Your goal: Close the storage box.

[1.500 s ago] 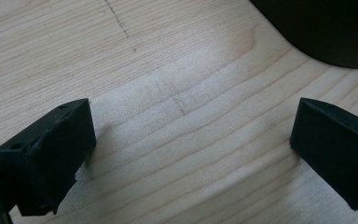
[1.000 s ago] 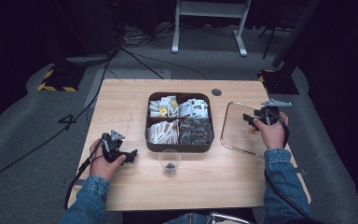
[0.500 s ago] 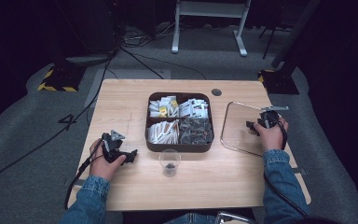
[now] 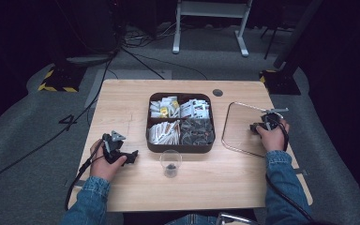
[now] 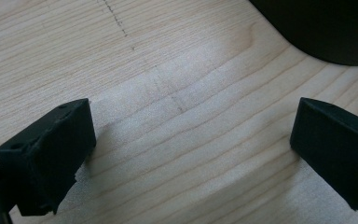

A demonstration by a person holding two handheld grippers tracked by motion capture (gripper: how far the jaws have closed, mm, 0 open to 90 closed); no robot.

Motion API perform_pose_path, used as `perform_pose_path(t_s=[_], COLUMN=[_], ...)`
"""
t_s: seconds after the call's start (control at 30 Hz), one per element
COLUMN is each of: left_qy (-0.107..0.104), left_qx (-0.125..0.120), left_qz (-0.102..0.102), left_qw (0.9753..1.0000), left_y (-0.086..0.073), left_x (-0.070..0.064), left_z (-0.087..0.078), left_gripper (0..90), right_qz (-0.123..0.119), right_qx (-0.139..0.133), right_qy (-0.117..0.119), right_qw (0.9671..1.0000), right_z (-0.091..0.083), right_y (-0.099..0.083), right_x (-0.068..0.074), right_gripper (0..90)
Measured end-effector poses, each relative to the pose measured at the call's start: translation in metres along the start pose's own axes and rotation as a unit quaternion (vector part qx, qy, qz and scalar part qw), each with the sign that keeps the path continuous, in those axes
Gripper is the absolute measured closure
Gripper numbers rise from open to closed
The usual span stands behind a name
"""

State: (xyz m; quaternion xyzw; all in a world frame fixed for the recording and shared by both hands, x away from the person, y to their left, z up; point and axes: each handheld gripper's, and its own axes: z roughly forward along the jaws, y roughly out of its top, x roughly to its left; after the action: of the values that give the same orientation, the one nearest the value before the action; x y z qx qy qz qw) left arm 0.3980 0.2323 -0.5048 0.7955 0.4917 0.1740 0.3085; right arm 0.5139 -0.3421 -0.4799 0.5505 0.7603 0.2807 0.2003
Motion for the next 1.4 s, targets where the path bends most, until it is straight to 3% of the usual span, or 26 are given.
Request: perform_pose_path(t_s=[0.37, 0.7, 0.97, 1.4], left_qy=[0.000, 0.000, 0.000, 0.000], left_qx=[0.000, 0.000, 0.000, 0.000], left_qz=[0.000, 0.000, 0.000, -0.001], left_qw=[1.0000, 1.0000, 1.0000, 1.0000], left_y=[0.000, 0.000, 0.000, 0.000], left_x=[0.000, 0.000, 0.000, 0.000], left_z=[0.000, 0.000, 0.000, 0.000], left_gripper=[0.5, 0.5, 0.5, 0.5], right_qz=[0.006, 0.014, 0.021, 0.013], right_qx=[-0.004, -0.024, -0.055, -0.099], right_qy=[-0.002, 0.000, 0.002, 0.011], right_qw=[1.0000, 0.9996, 0.9983, 0.9950], right_z=[0.002, 0.000, -0.016, -0.039], right_y=[-0.001, -0.001, 0.005, 0.017], right_x=[0.001, -0.001, -0.001, 0.006], right_gripper=[58.3, 58.7, 58.8, 58.8])
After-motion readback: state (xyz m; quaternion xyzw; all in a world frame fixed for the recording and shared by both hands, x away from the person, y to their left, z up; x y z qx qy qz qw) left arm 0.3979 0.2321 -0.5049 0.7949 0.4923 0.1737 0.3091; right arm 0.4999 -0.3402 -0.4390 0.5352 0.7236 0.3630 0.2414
